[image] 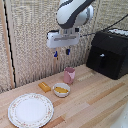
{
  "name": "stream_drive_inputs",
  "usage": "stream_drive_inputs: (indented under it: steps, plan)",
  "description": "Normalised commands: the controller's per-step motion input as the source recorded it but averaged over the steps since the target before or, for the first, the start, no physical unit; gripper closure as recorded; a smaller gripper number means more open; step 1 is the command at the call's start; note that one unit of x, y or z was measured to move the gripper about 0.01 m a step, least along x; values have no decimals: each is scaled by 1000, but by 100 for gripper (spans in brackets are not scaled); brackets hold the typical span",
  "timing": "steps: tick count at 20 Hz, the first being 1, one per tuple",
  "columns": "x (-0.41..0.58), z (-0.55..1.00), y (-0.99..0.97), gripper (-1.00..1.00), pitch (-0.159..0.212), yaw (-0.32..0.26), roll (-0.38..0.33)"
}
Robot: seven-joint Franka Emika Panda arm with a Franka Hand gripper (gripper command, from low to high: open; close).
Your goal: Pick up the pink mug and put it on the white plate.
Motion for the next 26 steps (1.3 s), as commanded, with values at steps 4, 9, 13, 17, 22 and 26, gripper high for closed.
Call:
stream_drive_inputs:
  steps: [4,9,13,17,22,26]
  plan:
    - [-36,-2,-701,-100,46,-114,58]
    - [0,0,-717,-100,57,-136,56]
    - [1,-14,-676,-100,37,-127,51]
    - [142,-63,-541,-100,0,-79,24]
    - [207,-157,-374,-100,3,-26,4]
    - [204,-276,-179,-100,16,0,0]
